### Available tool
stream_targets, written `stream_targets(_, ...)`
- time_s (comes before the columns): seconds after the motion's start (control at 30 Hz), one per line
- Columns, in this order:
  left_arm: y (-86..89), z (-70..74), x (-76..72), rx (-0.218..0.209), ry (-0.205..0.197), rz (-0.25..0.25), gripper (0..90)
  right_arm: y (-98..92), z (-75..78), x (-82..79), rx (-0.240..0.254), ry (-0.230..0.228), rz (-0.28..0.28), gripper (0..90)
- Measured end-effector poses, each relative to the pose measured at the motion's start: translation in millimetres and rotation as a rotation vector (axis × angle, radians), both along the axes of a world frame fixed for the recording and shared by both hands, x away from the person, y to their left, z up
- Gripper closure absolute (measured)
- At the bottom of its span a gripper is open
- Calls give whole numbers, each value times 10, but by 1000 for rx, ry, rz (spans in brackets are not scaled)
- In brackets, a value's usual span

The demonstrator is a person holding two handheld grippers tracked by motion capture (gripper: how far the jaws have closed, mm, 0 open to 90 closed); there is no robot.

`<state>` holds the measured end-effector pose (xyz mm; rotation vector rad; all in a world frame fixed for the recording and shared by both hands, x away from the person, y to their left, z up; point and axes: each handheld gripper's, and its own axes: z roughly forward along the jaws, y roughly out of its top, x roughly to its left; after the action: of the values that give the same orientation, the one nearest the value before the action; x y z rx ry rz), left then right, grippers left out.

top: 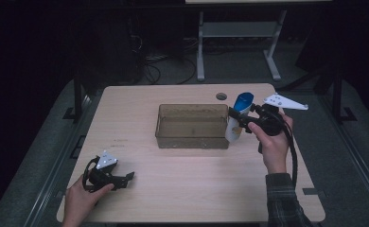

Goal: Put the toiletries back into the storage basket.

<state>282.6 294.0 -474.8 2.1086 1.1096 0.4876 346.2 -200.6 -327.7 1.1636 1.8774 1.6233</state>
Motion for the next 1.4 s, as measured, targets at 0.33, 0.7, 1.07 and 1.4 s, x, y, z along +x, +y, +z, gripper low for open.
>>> stream_targets(0.33,0,0,0,0,0,1,129,118,-8,144,-14,-2,-9,340)
stream_targets(0.7,0,0,0,0,0,0,129,259,-75,289,-37,9,-10,340)
stream_targets(1.07,-1,0,-1,-1,2,1,129,345,-198,401,-58,35,-11,340)
stream_targets(1.4,2,1,0,3,1,-2,129,369,-316,458,-80,63,-20,340)
